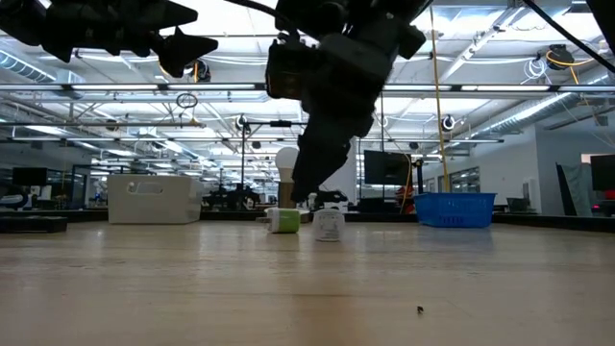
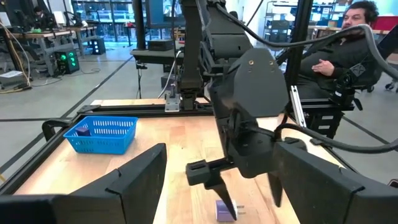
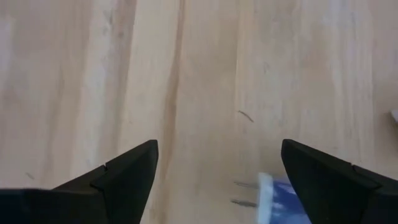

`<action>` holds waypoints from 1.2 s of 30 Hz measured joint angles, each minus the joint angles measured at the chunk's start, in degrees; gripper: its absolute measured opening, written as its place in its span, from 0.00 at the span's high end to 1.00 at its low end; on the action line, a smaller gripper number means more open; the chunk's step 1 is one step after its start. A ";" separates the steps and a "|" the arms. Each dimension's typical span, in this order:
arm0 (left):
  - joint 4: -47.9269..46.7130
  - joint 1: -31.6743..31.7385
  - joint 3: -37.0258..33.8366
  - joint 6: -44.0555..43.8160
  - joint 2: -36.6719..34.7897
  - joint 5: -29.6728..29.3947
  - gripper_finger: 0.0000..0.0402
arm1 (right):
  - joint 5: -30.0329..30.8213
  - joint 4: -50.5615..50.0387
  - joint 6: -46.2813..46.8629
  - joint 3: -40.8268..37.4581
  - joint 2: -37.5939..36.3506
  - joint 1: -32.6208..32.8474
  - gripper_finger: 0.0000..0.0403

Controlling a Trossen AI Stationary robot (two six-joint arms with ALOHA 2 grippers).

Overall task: Pick & Place Office items
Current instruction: Put the violet charger adapter into the gray bin

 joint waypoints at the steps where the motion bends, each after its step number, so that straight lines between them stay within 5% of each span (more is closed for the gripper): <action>1: 0.00 0.00 0.00 0.00 0.00 0.00 0.26 | -0.40 0.07 1.54 0.00 0.00 -0.03 0.16; 11: 0.00 0.02 0.00 0.04 0.00 0.02 0.26 | -1.26 -1.48 5.75 0.00 -0.02 -0.29 0.02; 36: 0.00 0.04 0.00 0.90 0.00 0.02 0.26 | 5.26 -10.06 1.05 0.00 -0.04 -3.21 0.01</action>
